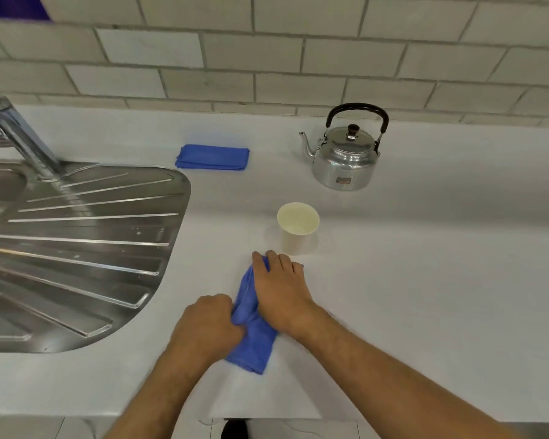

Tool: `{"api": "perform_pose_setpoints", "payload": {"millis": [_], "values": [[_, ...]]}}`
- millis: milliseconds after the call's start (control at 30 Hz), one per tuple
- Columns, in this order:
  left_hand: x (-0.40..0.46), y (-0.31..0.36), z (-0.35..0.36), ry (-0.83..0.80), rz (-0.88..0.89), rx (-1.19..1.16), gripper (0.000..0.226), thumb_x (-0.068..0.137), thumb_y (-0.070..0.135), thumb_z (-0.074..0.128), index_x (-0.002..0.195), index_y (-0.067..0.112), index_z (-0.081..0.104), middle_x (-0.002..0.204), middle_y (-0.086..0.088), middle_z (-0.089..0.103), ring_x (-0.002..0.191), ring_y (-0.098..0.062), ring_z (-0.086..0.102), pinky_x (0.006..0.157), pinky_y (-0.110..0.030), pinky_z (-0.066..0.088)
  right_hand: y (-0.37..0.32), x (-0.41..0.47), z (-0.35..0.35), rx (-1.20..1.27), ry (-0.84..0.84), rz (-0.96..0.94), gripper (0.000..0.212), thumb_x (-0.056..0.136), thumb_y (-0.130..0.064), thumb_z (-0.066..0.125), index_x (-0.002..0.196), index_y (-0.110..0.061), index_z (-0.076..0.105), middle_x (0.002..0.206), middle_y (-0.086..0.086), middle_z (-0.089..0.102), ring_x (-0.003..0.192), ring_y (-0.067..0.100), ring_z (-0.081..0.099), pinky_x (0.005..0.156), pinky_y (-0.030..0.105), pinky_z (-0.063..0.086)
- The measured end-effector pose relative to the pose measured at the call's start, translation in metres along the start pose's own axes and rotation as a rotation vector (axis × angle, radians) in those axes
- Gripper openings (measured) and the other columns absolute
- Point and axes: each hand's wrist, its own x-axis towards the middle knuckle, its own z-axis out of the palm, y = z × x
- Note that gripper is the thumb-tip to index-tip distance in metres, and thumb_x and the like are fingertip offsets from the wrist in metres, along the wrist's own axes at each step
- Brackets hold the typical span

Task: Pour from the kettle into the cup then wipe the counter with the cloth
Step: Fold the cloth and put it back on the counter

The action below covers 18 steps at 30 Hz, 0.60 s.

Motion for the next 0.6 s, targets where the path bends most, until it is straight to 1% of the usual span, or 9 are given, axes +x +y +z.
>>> {"api": "perform_pose_setpoints", "payload": {"millis": [100,200,267,300,400,467,500,567,600], "values": [[0.009,-0.02,-0.014,0.094,-0.084,-0.053,0.024,0.076,0.028,0.067,0.073,0.02,0.045,0.072,0.004,0.053,0.062,-0.012,0.049,0.048,-0.022,0.032,-0.018,0.012,-0.002,0.008,0.071,0.029,0.074,0.081,-0.008,0.064,0.145,-0.003,0.026,0.128,0.016,0.048,0.115,0.033,0.045,0.095,0.041,0.034],[0.026,-0.035,-0.032,0.058,-0.147,-0.064,0.027,0.072,0.029,0.073,0.084,0.014,0.055,0.078,0.0,0.057,0.069,-0.016,0.056,0.051,-0.025,0.037,-0.033,0.032,-0.013,0.051,0.081,0.049,0.041,0.081,-0.006,0.061,0.12,-0.006,0.046,0.11,0.013,0.058,0.102,0.031,0.053,0.085,0.038,0.034],[0.041,-0.042,-0.046,0.037,-0.147,-0.026,0.027,0.071,0.03,0.075,0.082,0.01,0.059,0.076,-0.003,0.06,0.071,-0.021,0.06,0.054,-0.028,0.041,-0.04,0.048,-0.023,-0.023,0.079,0.01,0.024,0.087,-0.01,0.059,0.11,-0.01,0.055,0.108,0.011,0.062,0.101,0.03,0.056,0.086,0.037,0.036],[0.048,-0.046,-0.053,0.039,-0.142,-0.014,0.027,0.07,0.03,0.075,0.079,0.009,0.061,0.075,-0.005,0.061,0.071,-0.022,0.061,0.054,-0.028,0.042,-0.042,0.057,-0.028,-0.081,0.081,-0.014,0.02,0.089,-0.012,0.058,0.109,-0.012,0.059,0.11,0.01,0.062,0.103,0.029,0.057,0.088,0.036,0.037],[0.073,-0.06,-0.077,0.116,-0.112,-0.075,0.02,0.069,0.025,0.074,0.072,0.008,0.065,0.07,-0.008,0.065,0.063,-0.023,0.06,0.05,-0.027,0.04,-0.046,0.09,-0.052,-0.178,0.062,-0.036,0.028,0.087,-0.011,0.061,0.115,-0.014,0.062,0.119,0.012,0.059,0.109,0.03,0.058,0.089,0.036,0.041],[0.091,-0.07,-0.094,0.21,-0.086,-0.298,0.013,0.071,0.021,0.074,0.069,0.011,0.065,0.064,-0.003,0.063,0.058,-0.02,0.056,0.051,-0.027,0.041,-0.042,0.115,-0.073,-0.138,0.045,-0.009,0.035,0.086,-0.009,0.061,0.121,-0.014,0.058,0.123,0.013,0.058,0.111,0.033,0.06,0.088,0.038,0.045],[0.1,-0.075,-0.103,0.233,-0.064,-0.482,0.012,0.072,0.017,0.075,0.072,0.01,0.065,0.064,-0.003,0.063,0.06,-0.02,0.056,0.054,-0.027,0.043,-0.037,0.13,-0.084,-0.097,0.045,0.013,0.037,0.086,-0.008,0.06,0.122,-0.013,0.056,0.123,0.014,0.059,0.112,0.034,0.06,0.088,0.038,0.046],[0.122,-0.083,-0.125,0.21,-0.031,-0.897,0.014,0.076,0.008,0.074,0.088,0.005,0.067,0.075,-0.004,0.071,0.072,-0.021,0.064,0.062,-0.031,0.052,-0.025,0.158,-0.105,0.016,0.028,0.063,0.036,0.087,-0.011,0.059,0.123,-0.012,0.053,0.124,0.015,0.059,0.111,0.035,0.059,0.088,0.036,0.047],[0.135,-0.086,-0.136,0.188,-0.017,-1.051,0.019,0.078,0.006,0.073,0.096,0.007,0.066,0.083,-0.004,0.075,0.08,-0.022,0.068,0.064,-0.032,0.056,-0.018,0.172,-0.114,0.085,0.014,0.094,0.037,0.087,-0.014,0.061,0.123,-0.011,0.053,0.123,0.014,0.059,0.111,0.033,0.059,0.088,0.035,0.047]]}}
